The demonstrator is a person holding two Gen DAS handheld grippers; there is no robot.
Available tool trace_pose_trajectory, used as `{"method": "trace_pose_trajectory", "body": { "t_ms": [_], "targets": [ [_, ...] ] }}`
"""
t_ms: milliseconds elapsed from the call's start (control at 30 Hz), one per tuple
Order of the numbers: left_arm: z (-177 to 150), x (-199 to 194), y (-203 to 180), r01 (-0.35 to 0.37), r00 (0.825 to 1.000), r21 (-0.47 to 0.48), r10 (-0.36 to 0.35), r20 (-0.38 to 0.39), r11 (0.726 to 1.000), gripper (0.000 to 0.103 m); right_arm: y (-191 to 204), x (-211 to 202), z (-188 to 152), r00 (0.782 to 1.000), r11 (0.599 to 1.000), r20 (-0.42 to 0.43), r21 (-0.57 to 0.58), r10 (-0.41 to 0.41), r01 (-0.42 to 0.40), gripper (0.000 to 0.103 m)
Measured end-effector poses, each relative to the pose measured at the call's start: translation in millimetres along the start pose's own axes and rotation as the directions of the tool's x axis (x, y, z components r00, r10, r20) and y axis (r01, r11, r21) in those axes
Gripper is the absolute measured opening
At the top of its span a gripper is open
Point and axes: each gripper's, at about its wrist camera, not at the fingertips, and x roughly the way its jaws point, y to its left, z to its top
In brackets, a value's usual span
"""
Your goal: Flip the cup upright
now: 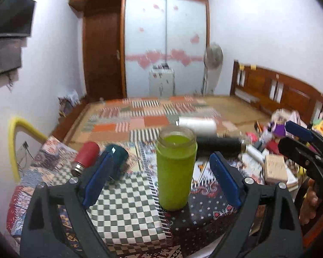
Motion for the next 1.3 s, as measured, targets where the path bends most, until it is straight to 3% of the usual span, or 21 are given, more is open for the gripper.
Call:
{"method": "trace_pose_trajectory", "body": {
  "t_ms": [133, 267, 433, 567, 1300],
  "targets": [
    [3.9, -39.6, -4.2, -0.034, 0.993, -0.003, 0.035, 0.110, 0.999, 0.092, 18.5, -26.4, 9.6, 0.998, 0.999, 0.062, -0.021, -0.024, 0.025, 0.098],
    [4.5, -80.5, -8.7, -0.063, 0.974, -0.007, 0.063, 0.216, 0.998, 0.092, 33.6, -48.3, 16.1, 0.992, 0.999, 0.121, -0.032, -0.038, 0.042, 0.100],
    [0.7, -110.0, -13.2, -0.070, 0.957, -0.013, 0.071, 0.281, 0.997, 0.094, 50.3, -72.8, 19.0, 0.979, 0.996, 0.194, -0.049, -0.065, 0.076, 0.102],
    [-6.2, -125.1, -18.2, -0.087, 0.941, -0.028, 0.092, 0.327, 0.996, 0.102, 54.5, -81.3, 18.3, 0.973, 0.996, 0.222, -0.047, -0.069, 0.082, 0.103],
    [-15.4, -128.9, -21.0, -0.089, 0.941, -0.048, 0.100, 0.322, 0.995, 0.103, 52.7, -92.8, 0.6, 0.975, 0.994, 0.203, -0.034, -0.096, 0.105, 0.103]
  ]
}}
